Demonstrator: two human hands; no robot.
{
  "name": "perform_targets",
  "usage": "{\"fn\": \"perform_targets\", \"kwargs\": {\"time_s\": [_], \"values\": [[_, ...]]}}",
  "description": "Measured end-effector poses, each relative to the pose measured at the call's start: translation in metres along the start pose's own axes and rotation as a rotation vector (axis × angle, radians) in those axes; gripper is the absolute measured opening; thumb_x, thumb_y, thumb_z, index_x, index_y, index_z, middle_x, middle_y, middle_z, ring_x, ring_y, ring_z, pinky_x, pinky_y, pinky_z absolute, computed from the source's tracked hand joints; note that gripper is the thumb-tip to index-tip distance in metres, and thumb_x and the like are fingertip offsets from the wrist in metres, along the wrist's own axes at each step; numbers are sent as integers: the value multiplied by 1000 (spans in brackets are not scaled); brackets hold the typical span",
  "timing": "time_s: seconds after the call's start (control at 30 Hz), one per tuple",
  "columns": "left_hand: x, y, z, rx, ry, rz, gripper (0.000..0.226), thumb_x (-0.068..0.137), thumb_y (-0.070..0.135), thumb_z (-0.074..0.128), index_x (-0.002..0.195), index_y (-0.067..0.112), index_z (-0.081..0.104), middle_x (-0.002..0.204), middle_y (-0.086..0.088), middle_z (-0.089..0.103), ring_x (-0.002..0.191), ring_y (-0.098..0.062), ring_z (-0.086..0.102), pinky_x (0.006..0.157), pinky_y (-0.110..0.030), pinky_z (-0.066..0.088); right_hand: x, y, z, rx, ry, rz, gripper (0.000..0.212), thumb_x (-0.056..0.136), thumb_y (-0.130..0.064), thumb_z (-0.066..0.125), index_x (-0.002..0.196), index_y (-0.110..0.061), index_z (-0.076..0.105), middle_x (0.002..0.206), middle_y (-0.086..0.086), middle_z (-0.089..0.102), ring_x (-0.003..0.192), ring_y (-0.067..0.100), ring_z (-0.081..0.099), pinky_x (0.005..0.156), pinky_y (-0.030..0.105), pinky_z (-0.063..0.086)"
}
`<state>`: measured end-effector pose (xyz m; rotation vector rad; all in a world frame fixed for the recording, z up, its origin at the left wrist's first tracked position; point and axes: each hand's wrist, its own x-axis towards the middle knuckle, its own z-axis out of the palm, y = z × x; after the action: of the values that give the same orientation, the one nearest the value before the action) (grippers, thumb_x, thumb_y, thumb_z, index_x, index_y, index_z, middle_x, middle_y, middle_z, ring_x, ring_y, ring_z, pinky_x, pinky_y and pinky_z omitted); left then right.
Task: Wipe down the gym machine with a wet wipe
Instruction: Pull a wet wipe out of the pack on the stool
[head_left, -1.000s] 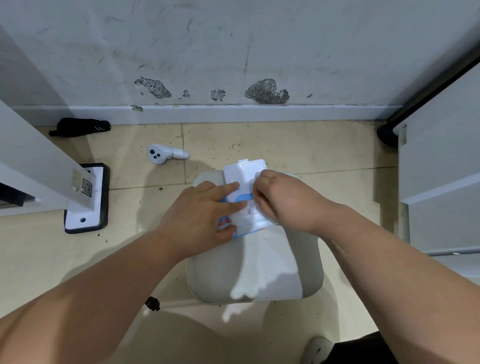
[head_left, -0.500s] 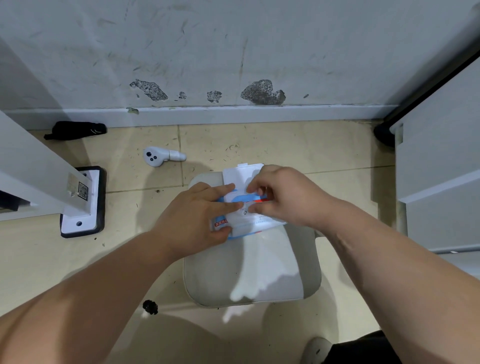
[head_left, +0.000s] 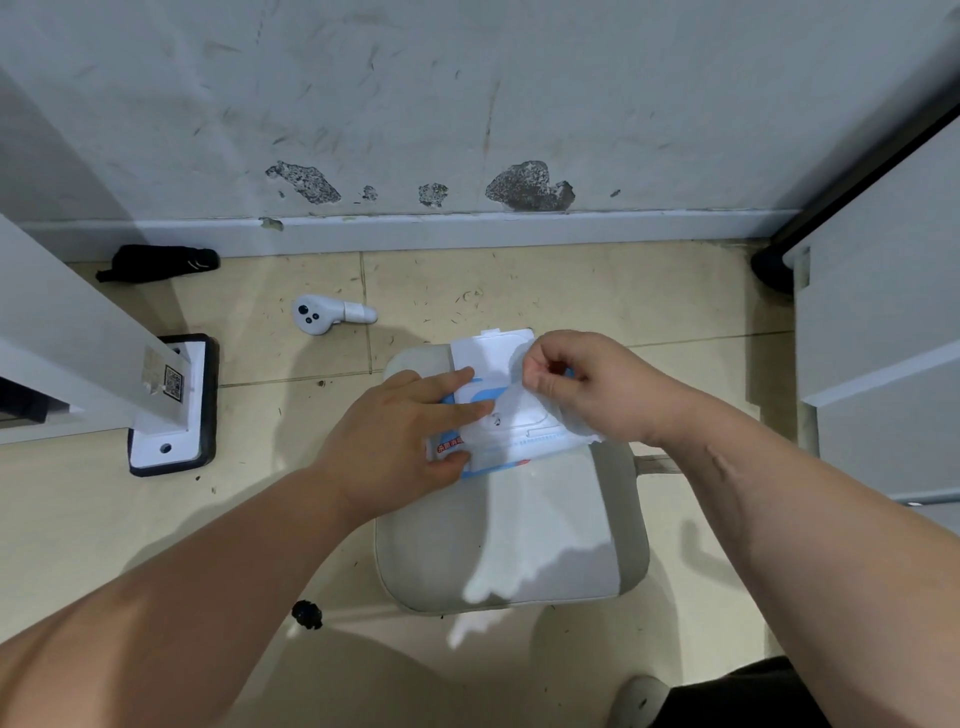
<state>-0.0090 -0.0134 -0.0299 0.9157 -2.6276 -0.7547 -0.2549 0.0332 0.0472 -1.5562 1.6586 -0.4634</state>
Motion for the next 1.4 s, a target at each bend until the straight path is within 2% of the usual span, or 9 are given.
{"fn": "perform_targets", "kwargs": {"time_s": [0.13,0.3,0.43,0.53,0.63,0.73,0.87,1.07,1.4], "values": [[-1,-2,-1,-23,5,-19,50,76,50,60,122,35,75,140,3,64,93,-26,67,86,-35,53,4,-8,-17,595,249,79,27,107,-7,50,83,-16,57,77,-4,62,75,12,59,73,29,58],[-1,4,-1,-80,124,-47,49,71,47,68,117,33,77,134,5,68,99,-22,67,90,-32,50,6,-3,-18,464,331,100,23,103,-7,55,83,-16,60,81,-1,65,81,15,62,83,36,57],[4,15,-14,-100,218,-51,31,70,48,66,90,25,71,92,10,66,80,-13,57,73,-33,55,11,-7,-23,571,598,170,15,82,-21,54,69,-14,55,66,-3,47,72,19,41,70,38,37],[7,23,-14,-29,200,71,31,72,46,66,85,21,77,84,4,64,74,-21,60,66,-34,54,9,-7,-28,503,720,196,22,78,-27,47,75,-5,49,70,0,35,69,18,29,61,30,24],[8,26,-7,32,155,144,43,77,49,63,102,20,81,87,2,62,74,-25,62,67,-35,54,5,-4,-22,354,584,236,15,83,-27,48,72,-16,48,66,-6,36,62,11,29,52,28,22],[9,28,-6,28,168,128,38,81,48,62,100,19,78,87,2,63,76,-25,62,67,-33,52,1,2,-14,230,397,284,20,93,-19,49,76,-9,52,71,-1,39,66,14,32,55,30,23],[13,35,-9,25,203,-53,15,83,34,72,84,21,67,80,7,61,76,-22,58,65,-36,51,0,-1,-14,220,380,313,21,97,-16,47,77,-13,53,72,-3,44,67,15,35,56,29,27],[30,51,-13,-3,145,-226,7,80,30,75,78,23,74,82,8,62,82,-16,56,71,-33,49,-5,2,-10,197,339,299,18,98,-18,47,83,-12,56,73,-4,49,66,15,40,57,28,32],[37,56,-10,267,196,-55,15,71,14,54,57,10,55,62,0,49,50,-25,43,41,-35,40,-8,8,-11,138,211,309,24,100,-17,45,76,-20,50,76,-4,52,66,15,42,57,29,32]]}}
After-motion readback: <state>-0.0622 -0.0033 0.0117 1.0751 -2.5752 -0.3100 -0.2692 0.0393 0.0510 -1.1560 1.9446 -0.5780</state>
